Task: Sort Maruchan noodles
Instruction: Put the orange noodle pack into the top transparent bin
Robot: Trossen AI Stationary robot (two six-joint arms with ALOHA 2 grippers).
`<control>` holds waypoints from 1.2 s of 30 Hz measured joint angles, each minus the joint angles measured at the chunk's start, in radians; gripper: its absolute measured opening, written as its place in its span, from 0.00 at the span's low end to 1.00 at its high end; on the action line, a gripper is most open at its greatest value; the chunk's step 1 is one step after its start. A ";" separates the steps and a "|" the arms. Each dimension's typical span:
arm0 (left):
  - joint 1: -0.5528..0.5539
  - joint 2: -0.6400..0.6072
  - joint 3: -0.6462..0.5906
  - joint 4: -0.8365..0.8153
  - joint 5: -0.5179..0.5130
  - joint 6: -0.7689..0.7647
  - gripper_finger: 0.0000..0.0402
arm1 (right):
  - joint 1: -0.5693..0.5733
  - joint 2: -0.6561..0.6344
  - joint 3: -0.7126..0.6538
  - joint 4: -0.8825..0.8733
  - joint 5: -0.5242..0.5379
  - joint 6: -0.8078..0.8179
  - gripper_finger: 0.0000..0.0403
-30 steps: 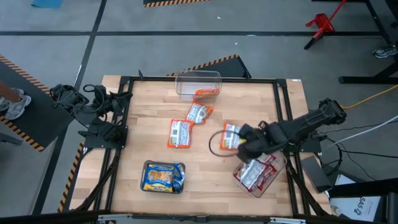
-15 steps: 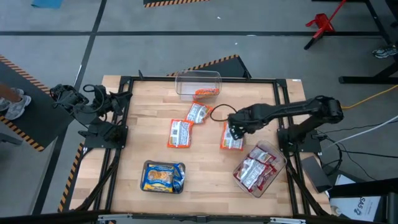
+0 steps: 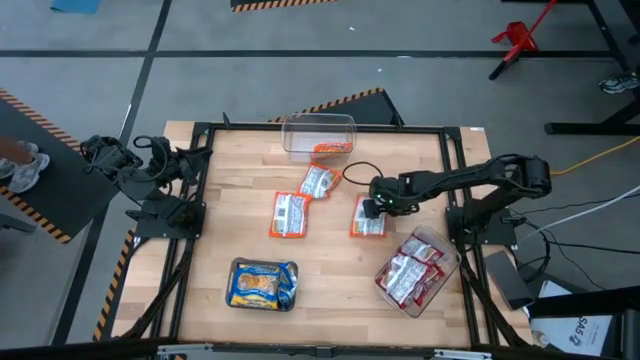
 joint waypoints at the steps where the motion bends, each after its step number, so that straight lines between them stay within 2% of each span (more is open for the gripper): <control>1: 0.000 0.000 0.000 0.000 -0.004 0.000 0.37 | 0.000 -0.001 -0.005 0.016 0.001 0.000 0.86; 4: 0.000 0.000 0.000 0.000 -0.023 0.000 0.37 | 0.000 0.005 -0.007 0.082 0.014 0.008 0.78; 7: 0.000 0.000 0.000 0.000 -0.041 0.000 0.37 | 0.000 0.020 -0.004 0.094 0.027 0.019 0.66; 16: 0.000 0.000 0.000 0.000 -0.048 0.000 0.37 | 0.001 0.028 -0.002 0.184 0.039 0.018 0.15; 19: 0.000 0.000 0.000 0.000 -0.045 0.000 0.37 | 0.001 0.024 0.000 0.230 0.036 0.015 0.03; 24: 0.000 0.000 0.000 0.000 -0.043 0.001 0.37 | 0.001 0.021 0.066 0.207 0.036 -0.012 0.02; 30: 0.000 0.000 0.000 -0.001 -0.042 0.001 0.37 | -0.012 0.019 0.240 0.213 0.017 -0.096 0.00; 36: 0.000 0.000 0.000 -0.007 -0.041 0.002 0.37 | -0.100 0.017 0.426 0.219 0.056 -0.228 0.00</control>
